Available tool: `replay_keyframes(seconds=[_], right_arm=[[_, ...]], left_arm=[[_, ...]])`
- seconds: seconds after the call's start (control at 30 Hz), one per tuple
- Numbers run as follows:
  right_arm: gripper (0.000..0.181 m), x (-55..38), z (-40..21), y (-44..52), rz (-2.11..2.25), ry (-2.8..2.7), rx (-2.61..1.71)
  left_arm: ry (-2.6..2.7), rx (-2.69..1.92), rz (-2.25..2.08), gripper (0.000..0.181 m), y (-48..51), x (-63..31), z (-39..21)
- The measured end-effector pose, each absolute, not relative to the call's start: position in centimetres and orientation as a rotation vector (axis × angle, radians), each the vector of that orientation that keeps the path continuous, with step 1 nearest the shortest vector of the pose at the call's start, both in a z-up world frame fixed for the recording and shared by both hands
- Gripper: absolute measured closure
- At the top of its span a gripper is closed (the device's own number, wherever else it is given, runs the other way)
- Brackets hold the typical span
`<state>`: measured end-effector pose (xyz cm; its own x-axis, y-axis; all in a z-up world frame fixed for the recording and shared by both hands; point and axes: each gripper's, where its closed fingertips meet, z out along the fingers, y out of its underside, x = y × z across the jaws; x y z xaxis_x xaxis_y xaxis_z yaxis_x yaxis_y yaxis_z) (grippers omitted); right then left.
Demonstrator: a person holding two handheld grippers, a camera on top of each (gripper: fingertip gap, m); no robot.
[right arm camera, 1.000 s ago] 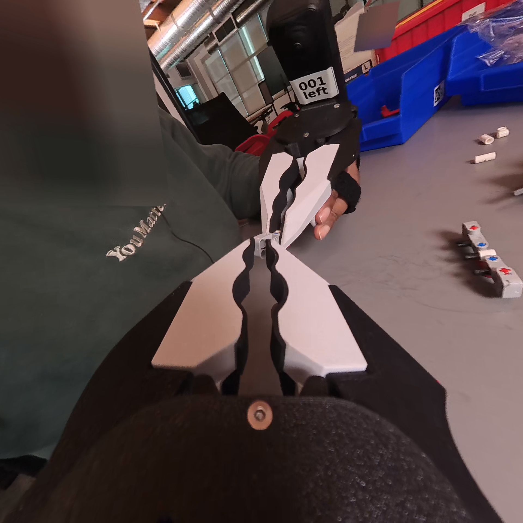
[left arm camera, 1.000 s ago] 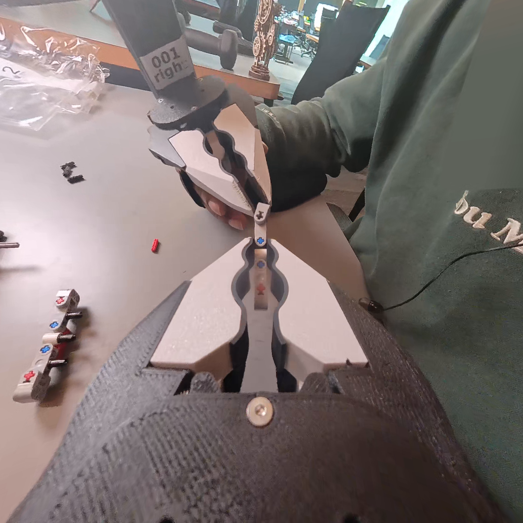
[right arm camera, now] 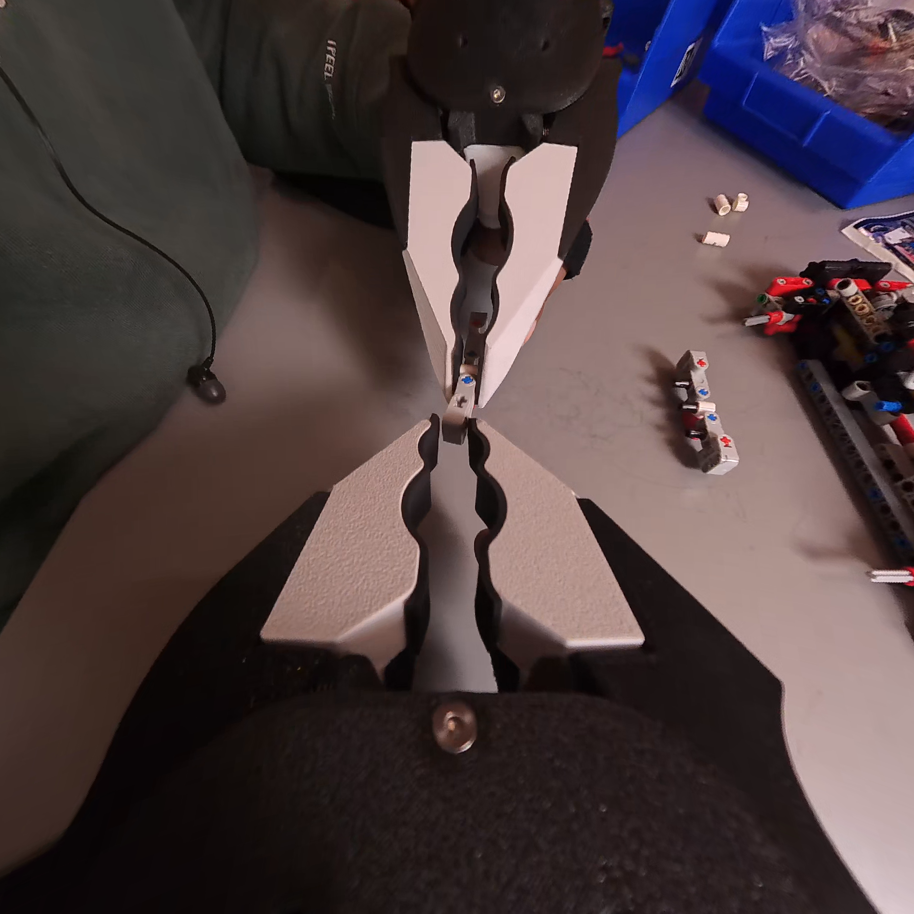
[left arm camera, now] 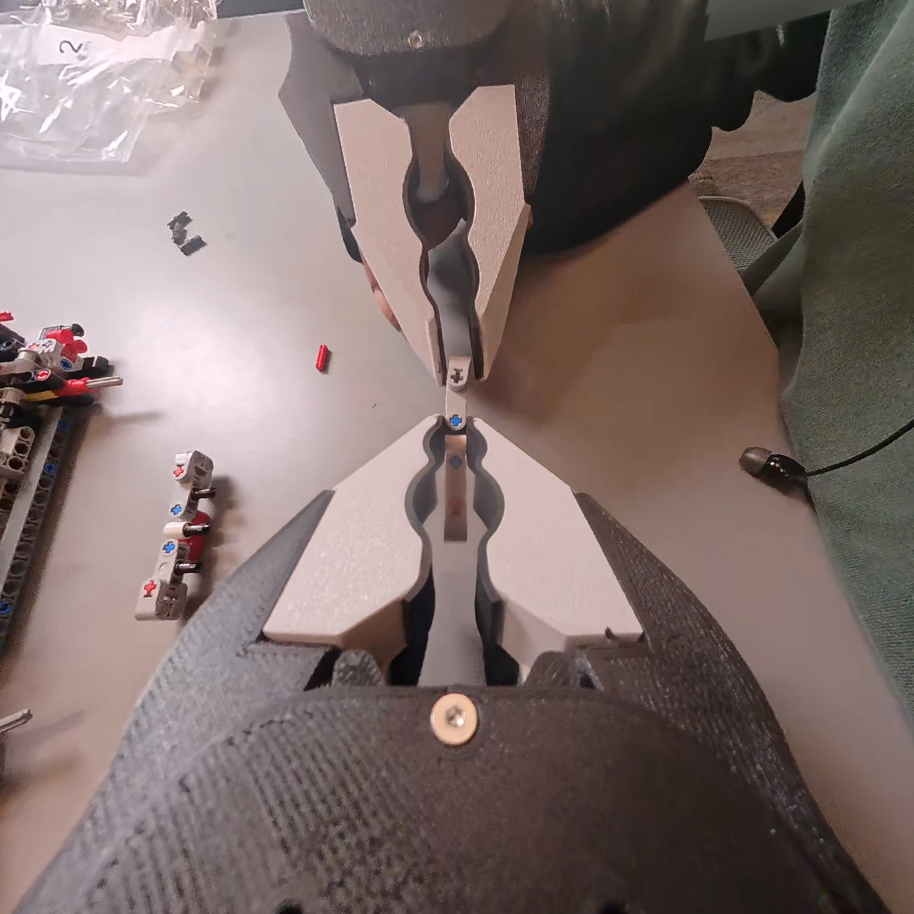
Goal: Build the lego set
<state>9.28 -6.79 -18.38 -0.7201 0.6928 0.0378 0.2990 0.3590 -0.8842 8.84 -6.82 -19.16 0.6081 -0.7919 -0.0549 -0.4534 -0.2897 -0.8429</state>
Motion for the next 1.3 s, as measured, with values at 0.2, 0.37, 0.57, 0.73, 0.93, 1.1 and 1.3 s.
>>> replay_keyframes(seconds=[0.2,0.37,0.57,0.73,0.93,1.1,1.3], right_arm=[[0.172,9.3,-19.4,-6.6,1.254,-2.261,-0.872],[0.168,9.7,-20.2,-6.8,1.21,-2.314,-0.87],[0.169,9.7,-20.8,-6.5,1.131,-2.343,-0.877],[0.17,9.8,-21.2,-6.4,1.067,-2.372,-0.893],[0.17,9.9,-21.5,-6.5,1.018,-2.394,-0.918],[0.171,9.8,-21.6,-6.7,0.995,-2.403,-0.927],[0.174,9.7,-21.6,-6.7,0.983,-2.402,-0.938]], left_arm=[[1.029,-1.96,-0.45,0.176,-7.0,9.0,-20.1],[1.049,-2.002,-0.435,0.176,-7.1,9.0,-21.2],[1.057,-2.047,-0.42,0.175,-7.2,9.1,-22.2],[1.047,-2.06,-0.437,0.174,-7.3,9.2,-22.4],[1.031,-2.059,-0.5,0.167,-7.8,8.9,-21.8],[1.019,-2.076,-0.505,0.167,-8.1,8.2,-21.9],[1.021,-2.082,-0.508,0.175,-8.2,8.3,-22.1]])
